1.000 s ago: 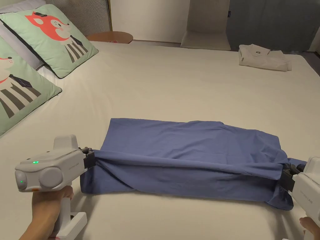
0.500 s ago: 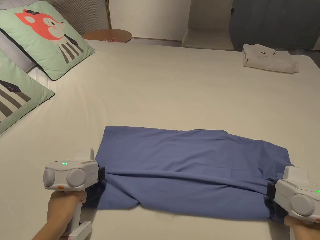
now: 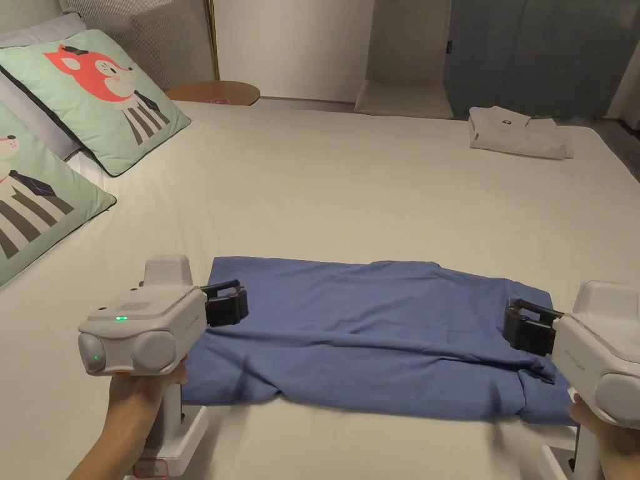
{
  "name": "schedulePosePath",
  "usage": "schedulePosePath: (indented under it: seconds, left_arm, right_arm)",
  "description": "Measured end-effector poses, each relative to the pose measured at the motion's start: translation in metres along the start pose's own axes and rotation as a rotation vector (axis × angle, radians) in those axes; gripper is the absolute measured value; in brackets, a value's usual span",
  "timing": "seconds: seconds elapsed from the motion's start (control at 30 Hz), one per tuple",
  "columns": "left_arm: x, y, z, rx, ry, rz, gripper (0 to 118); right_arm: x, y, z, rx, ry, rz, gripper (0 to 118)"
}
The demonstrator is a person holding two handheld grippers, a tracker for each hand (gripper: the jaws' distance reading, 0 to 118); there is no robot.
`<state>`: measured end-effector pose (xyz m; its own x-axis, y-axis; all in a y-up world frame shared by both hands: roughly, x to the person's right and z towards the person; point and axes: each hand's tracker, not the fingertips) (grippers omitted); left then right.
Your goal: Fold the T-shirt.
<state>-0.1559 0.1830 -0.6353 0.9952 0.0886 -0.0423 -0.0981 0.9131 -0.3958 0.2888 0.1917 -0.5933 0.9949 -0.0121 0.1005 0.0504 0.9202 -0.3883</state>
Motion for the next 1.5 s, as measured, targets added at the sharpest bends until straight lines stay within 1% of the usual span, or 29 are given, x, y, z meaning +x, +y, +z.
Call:
schedulePosePath:
  seconds: [0.1, 0.17, 0.27, 0.3, 0.33, 0.37, 0.43, 0.47, 0.5, 0.57, 0.63, 0.77, 0.83, 0.87, 0.97, 1.0, 1.1, 1.17, 1.23, 1.27, 1.3, 1.33, 1.4, 1.43, 1.5]
  left_arm:
    - [0.012, 0.006, 0.039, 0.123, -0.027, -0.022, 109]
    - [0.019, 0.005, 0.061, 0.187, -0.030, -0.049, 109]
    - [0.024, 0.001, 0.079, 0.235, -0.031, -0.102, 108]
    - [0.027, -0.001, 0.085, 0.252, -0.026, -0.125, 105]
    - [0.028, -0.003, 0.090, 0.266, -0.023, -0.140, 100]
    - [0.030, -0.006, 0.094, 0.284, -0.035, -0.156, 89]
    - [0.031, -0.009, 0.099, 0.286, -0.064, -0.160, 42]
    - [0.031, -0.010, 0.101, 0.281, -0.083, -0.165, 15]
    - [0.033, -0.012, 0.102, 0.283, -0.086, -0.161, 0]
    - [0.034, -0.014, 0.103, 0.291, -0.083, -0.153, 0]
    - [0.034, -0.013, 0.102, 0.277, -0.116, -0.147, 0]
    - [0.033, -0.013, 0.097, 0.251, -0.104, -0.147, 0]
    - [0.029, -0.012, 0.090, 0.185, -0.075, -0.148, 0]
    - [0.024, -0.011, 0.081, 0.130, -0.056, -0.138, 0]
    - [0.010, -0.015, 0.058, -0.062, -0.021, -0.142, 0]
    - [0.003, -0.019, 0.050, -0.101, -0.015, -0.121, 0]
    - [-0.018, -0.030, 0.030, -0.202, -0.027, -0.065, 0]
    - [-0.029, -0.041, 0.018, -0.251, -0.028, -0.100, 0]
    - [-0.039, -0.049, 0.007, -0.296, -0.006, -0.105, 0]
    - [-0.046, -0.052, 0.000, -0.333, -0.010, -0.076, 2]
    - [-0.052, -0.057, -0.004, -0.354, -0.006, -0.042, 15]
    - [-0.056, -0.059, -0.009, -0.384, -0.002, -0.023, 40]
    - [-0.062, -0.065, -0.019, -0.420, 0.005, -0.016, 98]
    - [-0.063, -0.071, -0.023, -0.434, 0.027, -0.038, 105]
    - [-0.063, -0.078, -0.030, -0.438, 0.073, -0.062, 103]
  right_arm:
    - [-0.014, 0.008, 0.042, 0.095, 0.008, 0.035, 107]
    - [-0.021, 0.007, 0.063, 0.156, 0.003, 0.039, 107]
    - [-0.030, 0.001, 0.081, 0.205, -0.013, 0.047, 107]
    - [-0.034, -0.001, 0.088, 0.229, -0.022, 0.056, 105]
    - [-0.037, -0.002, 0.093, 0.244, -0.027, 0.061, 99]
    - [-0.041, -0.004, 0.099, 0.263, -0.038, 0.070, 87]
    - [-0.046, -0.007, 0.106, 0.282, -0.049, 0.084, 39]
    - [-0.049, -0.008, 0.112, 0.291, -0.051, 0.090, 18]
    - [-0.051, -0.009, 0.113, 0.292, -0.052, 0.091, 3]
    - [-0.052, -0.011, 0.115, 0.299, -0.049, 0.091, 1]
    - [-0.048, -0.012, 0.108, 0.301, -0.044, 0.086, 1]
    - [-0.049, -0.010, 0.109, 0.299, -0.046, 0.081, 1]
    - [-0.048, -0.009, 0.107, 0.297, -0.044, 0.078, 1]
    - [-0.043, -0.009, 0.105, 0.291, -0.045, 0.074, 1]
    - [-0.041, -0.011, 0.100, 0.278, -0.042, 0.071, 1]
    - [-0.041, -0.016, 0.093, 0.274, -0.045, 0.070, 1]
    - [-0.040, -0.019, 0.085, 0.261, -0.044, 0.056, 1]
    - [-0.041, -0.016, 0.088, 0.248, -0.045, 0.047, 1]
    - [-0.040, -0.018, 0.082, 0.234, -0.041, 0.043, 1]
    - [-0.040, -0.019, 0.079, 0.225, -0.040, 0.043, 1]
    - [-0.040, -0.020, 0.079, 0.221, -0.041, 0.046, 1]
    - [-0.040, -0.021, 0.077, 0.215, -0.040, 0.047, 1]
    - [-0.039, -0.021, 0.075, 0.204, -0.038, 0.045, 1]
    - [-0.039, -0.022, 0.074, 0.197, -0.040, 0.045, 1]
    - [-0.037, -0.023, 0.070, 0.185, -0.042, 0.046, 1]
